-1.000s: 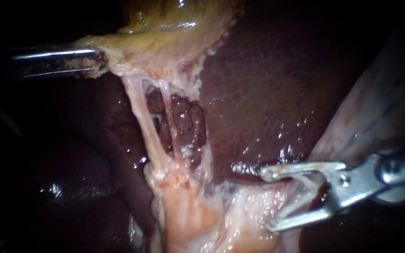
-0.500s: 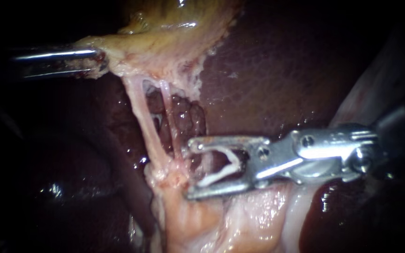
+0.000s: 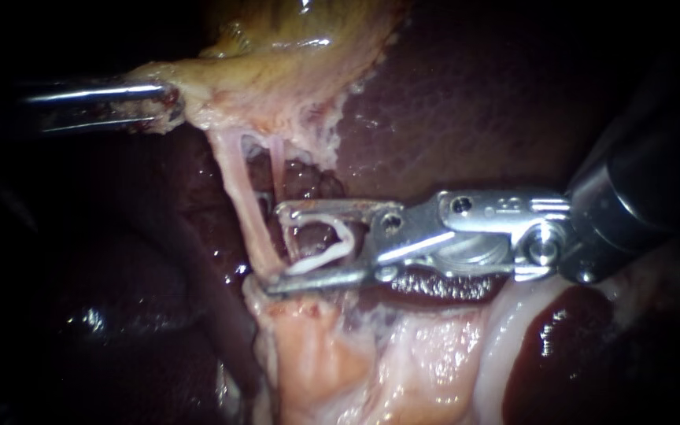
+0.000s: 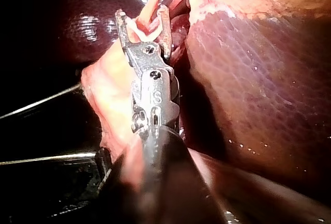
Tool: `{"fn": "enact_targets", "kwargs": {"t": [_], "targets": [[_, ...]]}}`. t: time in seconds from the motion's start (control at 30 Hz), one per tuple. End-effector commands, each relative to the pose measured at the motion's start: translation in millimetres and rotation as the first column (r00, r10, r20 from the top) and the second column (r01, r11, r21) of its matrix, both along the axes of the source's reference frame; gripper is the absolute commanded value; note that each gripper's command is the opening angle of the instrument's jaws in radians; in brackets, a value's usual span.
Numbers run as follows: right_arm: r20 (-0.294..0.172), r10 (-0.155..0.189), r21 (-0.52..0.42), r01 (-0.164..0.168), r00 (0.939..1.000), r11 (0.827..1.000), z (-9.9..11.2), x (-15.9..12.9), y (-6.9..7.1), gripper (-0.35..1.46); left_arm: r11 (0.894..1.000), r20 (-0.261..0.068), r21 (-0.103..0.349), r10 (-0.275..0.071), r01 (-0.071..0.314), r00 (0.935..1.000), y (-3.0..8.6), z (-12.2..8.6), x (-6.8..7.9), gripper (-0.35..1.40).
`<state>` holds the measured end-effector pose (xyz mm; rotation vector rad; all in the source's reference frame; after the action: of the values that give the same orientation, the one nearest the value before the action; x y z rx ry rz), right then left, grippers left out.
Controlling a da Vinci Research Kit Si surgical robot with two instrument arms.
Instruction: Clipping first clip left tube
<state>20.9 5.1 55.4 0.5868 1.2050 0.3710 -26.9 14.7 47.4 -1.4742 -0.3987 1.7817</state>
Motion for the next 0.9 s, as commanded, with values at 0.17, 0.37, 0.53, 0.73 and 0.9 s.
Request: {"fn": "enact_targets", "kwargs": {"t": [0.17, 0.37, 0.53, 0.73, 0.9], "targets": [[0.0, -0.006, 0.014, 0.006, 1.0, 1.0, 1.6, 0.5, -0.5, 0.5, 1.0, -0.001, 0.0, -0.001, 0.001, 1.0, -0.1, -0.2, 0.0, -0.35], [-0.005, -0.015, 0.019, 0.015, 0.9999, 1.0, 2.4, 1.3, -0.9, 0.5, 1.0, -0.001, 0.0, -0.001, 0.001, 1.0, -0.1, -0.3, -0.1, -0.35], [-0.007, -0.02, 0.025, 0.02, 0.9998, 0.999, 2.7, 1.7, -1.1, 0.5, 1.0, -0.001, 0.0, -0.001, 0.001, 1.0, -0.1, -0.3, -0.1, -0.35], [-0.011, -0.027, 0.023, 0.027, 0.9996, 0.999, 3.3, 2.4, -1.6, 0.5, 1.0, -0.001, 0.0, -0.002, 0.002, 1.0, -0.1, -0.3, -0.2, -0.35], [-0.011, -0.03, 0.028, 0.03, 0.9995, 0.999, 3.7, 2.8, -1.8, 0.5, 1.0, -0.004, 0.0, -0.004, 0.004, 1.0, -0.1, -0.3, -0.2, -0.35]]}}
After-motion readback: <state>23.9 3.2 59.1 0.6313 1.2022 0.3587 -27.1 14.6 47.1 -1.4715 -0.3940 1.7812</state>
